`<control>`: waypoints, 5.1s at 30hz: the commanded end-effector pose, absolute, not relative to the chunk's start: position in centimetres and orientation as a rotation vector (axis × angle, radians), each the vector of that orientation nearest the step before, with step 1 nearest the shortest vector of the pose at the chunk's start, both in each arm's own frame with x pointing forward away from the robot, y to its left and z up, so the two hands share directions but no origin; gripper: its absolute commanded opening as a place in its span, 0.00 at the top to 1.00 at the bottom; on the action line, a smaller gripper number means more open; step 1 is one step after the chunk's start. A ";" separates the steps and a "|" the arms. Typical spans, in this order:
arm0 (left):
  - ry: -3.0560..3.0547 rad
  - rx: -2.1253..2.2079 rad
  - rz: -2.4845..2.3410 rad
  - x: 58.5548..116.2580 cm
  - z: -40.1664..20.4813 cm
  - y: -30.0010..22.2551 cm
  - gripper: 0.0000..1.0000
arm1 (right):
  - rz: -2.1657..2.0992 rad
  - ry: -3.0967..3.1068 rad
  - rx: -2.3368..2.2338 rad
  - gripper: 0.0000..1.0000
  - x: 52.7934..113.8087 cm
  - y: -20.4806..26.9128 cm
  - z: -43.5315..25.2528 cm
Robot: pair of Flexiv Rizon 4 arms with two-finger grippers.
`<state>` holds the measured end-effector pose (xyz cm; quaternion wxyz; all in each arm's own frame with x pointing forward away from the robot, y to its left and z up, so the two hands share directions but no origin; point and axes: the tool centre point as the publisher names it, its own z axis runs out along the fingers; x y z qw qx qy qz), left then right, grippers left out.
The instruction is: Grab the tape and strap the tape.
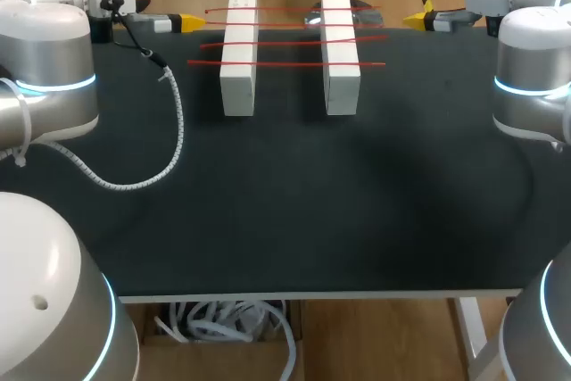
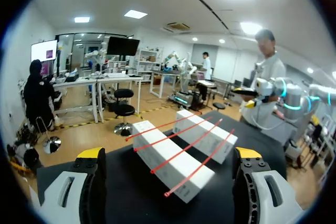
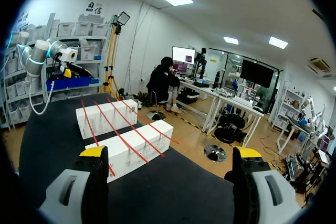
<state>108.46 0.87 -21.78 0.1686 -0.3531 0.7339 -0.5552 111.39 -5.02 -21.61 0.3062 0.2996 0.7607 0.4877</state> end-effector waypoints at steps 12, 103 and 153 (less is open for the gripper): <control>2.223 -0.473 -1.723 106.7 -25.7 3.5 0.00 | 1.291 2.013 0.793 0.00 111.4 -5.0 -21.6; 2.385 -0.164 -1.940 107.0 -31.2 -1.7 0.69 | 1.291 2.013 0.793 0.00 111.4 -5.0 -21.6; 2.372 -0.109 -1.966 106.7 -31.7 -1.5 0.73 | 1.291 2.013 0.793 0.00 111.4 -5.0 -21.6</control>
